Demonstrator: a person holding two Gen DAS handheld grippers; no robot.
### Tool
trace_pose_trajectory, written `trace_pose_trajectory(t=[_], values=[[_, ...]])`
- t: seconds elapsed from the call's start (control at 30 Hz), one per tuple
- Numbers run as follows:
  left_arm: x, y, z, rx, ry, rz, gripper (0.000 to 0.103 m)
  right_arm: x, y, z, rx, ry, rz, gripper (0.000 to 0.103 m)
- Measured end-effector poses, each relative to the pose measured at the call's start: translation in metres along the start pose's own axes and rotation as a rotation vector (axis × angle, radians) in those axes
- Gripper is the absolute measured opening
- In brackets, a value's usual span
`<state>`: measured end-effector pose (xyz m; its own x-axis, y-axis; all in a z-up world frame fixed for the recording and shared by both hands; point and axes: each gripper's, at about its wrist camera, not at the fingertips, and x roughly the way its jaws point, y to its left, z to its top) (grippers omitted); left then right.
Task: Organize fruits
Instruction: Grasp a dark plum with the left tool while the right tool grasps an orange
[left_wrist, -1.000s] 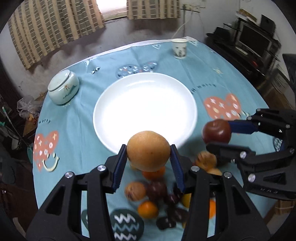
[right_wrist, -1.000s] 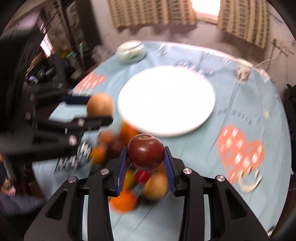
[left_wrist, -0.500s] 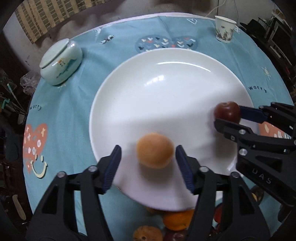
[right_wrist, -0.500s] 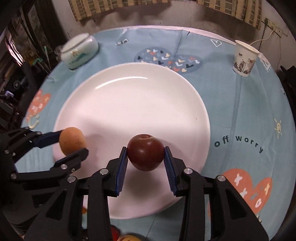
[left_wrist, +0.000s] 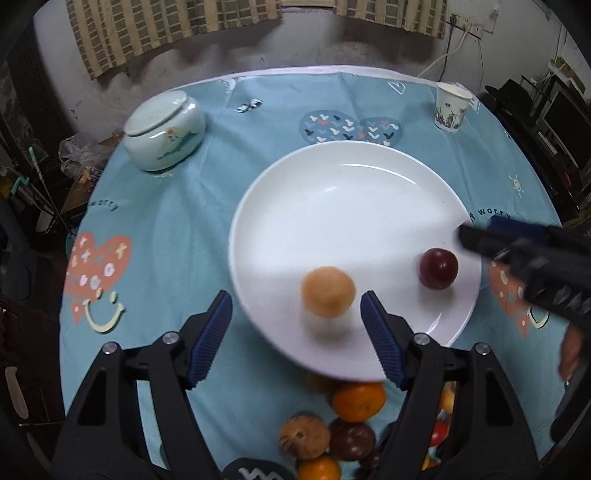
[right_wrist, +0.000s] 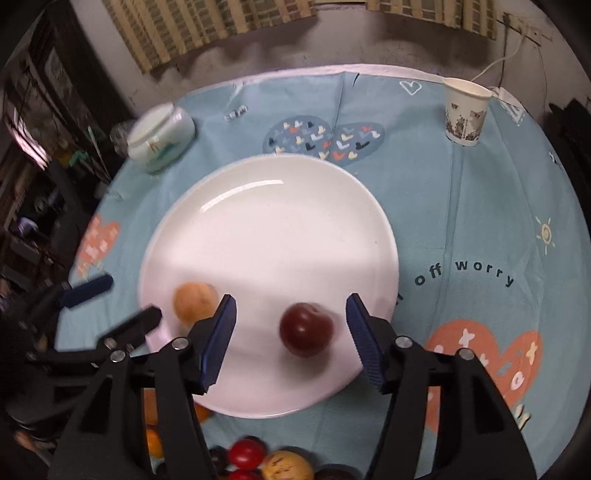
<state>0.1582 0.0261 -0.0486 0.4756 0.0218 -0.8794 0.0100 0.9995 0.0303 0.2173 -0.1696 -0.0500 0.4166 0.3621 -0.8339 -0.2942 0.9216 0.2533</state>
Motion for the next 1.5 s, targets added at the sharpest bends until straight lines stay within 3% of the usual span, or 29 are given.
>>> trace_pose_trajectory(t=[0.1, 0.13, 0.2, 0.27, 0.3, 0.37, 0.47, 0.6, 0.73, 0.87, 0.97, 1.07, 1.17, 1.2, 1.23, 1.37, 1.5], values=[[-0.031, 0.016, -0.02, -0.014, -0.057, -0.031, 0.074, -0.061, 0.007, -0.013, -0.07, -0.22, -0.06, 0.062], [-0.039, 0.019, -0.027, -0.004, -0.072, -0.04, 0.077, -0.098, 0.009, -0.031, -0.102, -0.36, -0.092, 0.075], [-0.058, 0.019, -0.05, 0.041, -0.106, -0.065, 0.08, -0.129, 0.008, -0.058, -0.143, -0.445, -0.092, 0.102], [-0.068, 0.015, -0.072, 0.078, -0.107, -0.086, 0.081, -0.134, -0.001, -0.089, -0.167, -0.332, -0.01, 0.102], [-0.071, 0.012, -0.084, 0.101, -0.101, -0.107, 0.081, -0.128, -0.008, -0.109, -0.154, -0.24, 0.003, 0.102], [-0.076, 0.002, -0.113, 0.161, -0.081, -0.133, 0.081, -0.119, -0.012, -0.142, -0.146, -0.179, -0.018, 0.098], [-0.077, -0.006, -0.156, 0.224, -0.04, -0.184, 0.081, -0.098, -0.005, -0.196, -0.138, -0.038, 0.025, 0.077], [-0.067, -0.008, -0.194, 0.242, 0.031, -0.218, 0.081, -0.076, 0.031, -0.234, -0.223, 0.051, 0.057, 0.063], [-0.053, -0.001, -0.2, 0.201, 0.052, -0.213, 0.081, -0.058, 0.054, -0.233, -0.285, 0.06, 0.042, 0.063], [-0.033, -0.009, -0.198, 0.221, 0.012, -0.225, 0.081, -0.034, 0.049, -0.228, -0.269, 0.061, 0.082, 0.063], [-0.021, -0.02, -0.202, 0.258, -0.006, -0.232, 0.081, -0.035, 0.059, -0.229, -0.326, 0.017, 0.087, 0.049], [-0.005, -0.024, -0.205, 0.269, 0.005, -0.217, 0.078, -0.04, 0.048, -0.232, -0.314, 0.018, 0.131, 0.046], [-0.005, -0.029, -0.21, 0.314, -0.062, -0.214, 0.065, -0.047, 0.039, -0.239, -0.337, 0.001, 0.156, 0.045], [-0.007, -0.03, -0.21, 0.312, -0.074, -0.23, 0.045, -0.051, 0.035, -0.241, -0.348, -0.013, 0.147, 0.045], [-0.008, -0.03, -0.21, 0.309, -0.077, -0.24, 0.035, -0.056, 0.032, -0.244, -0.347, -0.027, 0.143, 0.045], [-0.017, -0.032, -0.216, 0.29, -0.137, -0.177, 0.035, -0.078, 0.019, -0.258, -0.35, -0.108, 0.107, 0.045], [-0.048, -0.032, -0.226, 0.254, -0.207, -0.178, 0.035, -0.097, 0.013, -0.269, -0.334, -0.161, 0.064, 0.045]])
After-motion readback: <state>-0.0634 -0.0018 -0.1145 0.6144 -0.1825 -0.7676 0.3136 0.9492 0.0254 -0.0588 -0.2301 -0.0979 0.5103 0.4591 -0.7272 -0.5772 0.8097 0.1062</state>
